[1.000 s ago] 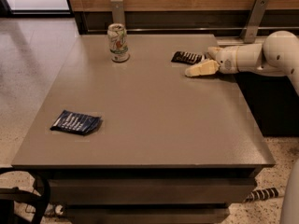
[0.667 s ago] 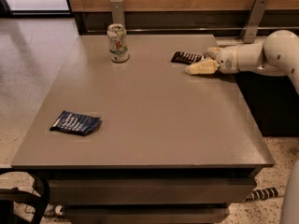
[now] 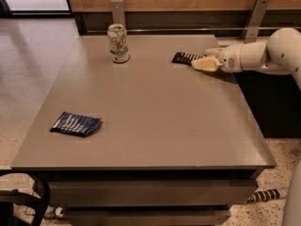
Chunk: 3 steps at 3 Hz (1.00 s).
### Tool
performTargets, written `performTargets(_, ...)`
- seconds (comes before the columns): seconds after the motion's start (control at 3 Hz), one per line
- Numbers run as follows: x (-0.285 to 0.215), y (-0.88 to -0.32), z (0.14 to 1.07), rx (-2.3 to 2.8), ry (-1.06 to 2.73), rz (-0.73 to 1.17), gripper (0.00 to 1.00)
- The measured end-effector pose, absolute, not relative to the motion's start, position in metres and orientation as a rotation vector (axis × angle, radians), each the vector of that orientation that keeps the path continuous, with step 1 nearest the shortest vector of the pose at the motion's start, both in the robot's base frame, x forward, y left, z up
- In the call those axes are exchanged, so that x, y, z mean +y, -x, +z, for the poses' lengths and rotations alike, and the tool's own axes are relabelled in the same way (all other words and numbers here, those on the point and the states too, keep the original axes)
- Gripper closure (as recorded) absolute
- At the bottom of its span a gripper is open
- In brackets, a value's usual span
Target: Move rxbar chocolate near rxbar blueberry
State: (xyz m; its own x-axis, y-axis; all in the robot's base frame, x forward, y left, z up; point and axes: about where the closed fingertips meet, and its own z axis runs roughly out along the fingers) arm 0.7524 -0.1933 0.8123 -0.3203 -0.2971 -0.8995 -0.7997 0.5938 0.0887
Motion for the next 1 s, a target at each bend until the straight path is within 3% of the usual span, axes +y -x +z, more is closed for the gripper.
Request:
performTargets(0.33,-0.1928,-0.7525,0.8166,1.884,0.883,0.673,1.00)
performTargets(1.0,-0.1927,-0.7525,0.8166,1.884,0.883,0.674,1.00)
